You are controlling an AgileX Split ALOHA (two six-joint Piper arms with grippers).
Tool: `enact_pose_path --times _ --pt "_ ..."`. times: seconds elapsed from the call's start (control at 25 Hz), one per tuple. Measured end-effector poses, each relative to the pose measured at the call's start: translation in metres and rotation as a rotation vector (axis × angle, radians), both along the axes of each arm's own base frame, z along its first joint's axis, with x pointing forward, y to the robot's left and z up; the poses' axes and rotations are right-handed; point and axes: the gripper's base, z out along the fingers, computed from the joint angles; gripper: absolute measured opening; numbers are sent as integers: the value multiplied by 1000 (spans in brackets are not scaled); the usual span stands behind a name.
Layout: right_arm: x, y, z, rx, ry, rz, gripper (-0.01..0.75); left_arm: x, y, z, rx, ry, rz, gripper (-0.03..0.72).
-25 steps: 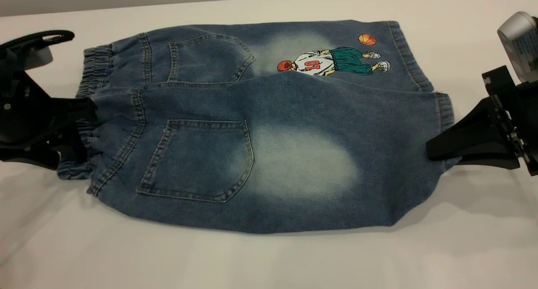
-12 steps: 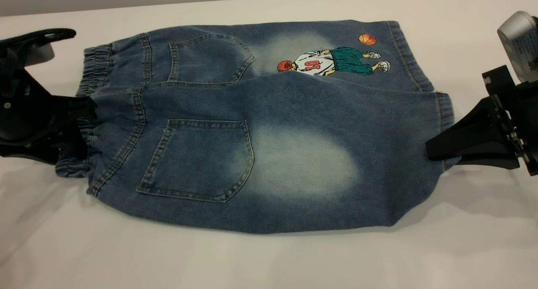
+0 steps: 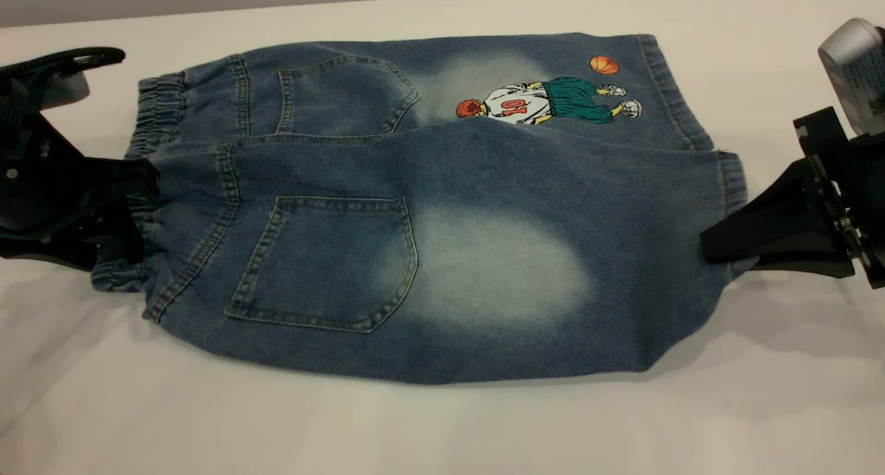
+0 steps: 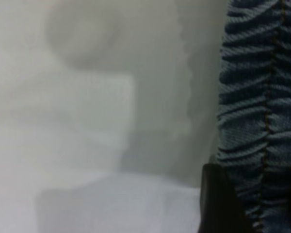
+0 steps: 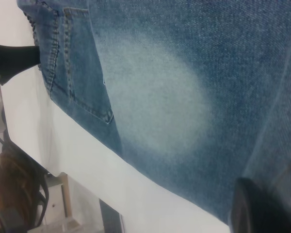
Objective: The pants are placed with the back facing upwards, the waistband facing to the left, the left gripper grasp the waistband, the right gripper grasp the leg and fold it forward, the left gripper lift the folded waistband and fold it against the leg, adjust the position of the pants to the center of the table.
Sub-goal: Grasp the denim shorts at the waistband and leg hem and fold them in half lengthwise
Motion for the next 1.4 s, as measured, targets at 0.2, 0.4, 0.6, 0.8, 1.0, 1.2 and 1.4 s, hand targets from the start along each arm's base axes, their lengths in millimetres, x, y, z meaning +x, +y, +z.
enact_pose_path --times 0.2,0.4,0.6,0.8,1.0,1.2,1.4 --pt "0 0 1 9 -1 1 13 1 0 0 2 -9 0 332" --pt "0 0 1 9 -1 1 13 1 0 0 4 -17 -1 356" --pt "0 0 1 9 -1 1 13 0 0 0 -16 8 48 368" --pt "0 0 1 8 -1 2 13 -3 -1 4 -19 35 27 372" --pt "0 0 1 8 -1 2 13 -5 -2 25 -22 16 -20 400" --pt "0 1 1 10 -1 4 14 -8 -3 33 -30 28 -33 440" --pt "0 1 1 17 -2 6 14 -8 -2 29 -16 31 -50 447"
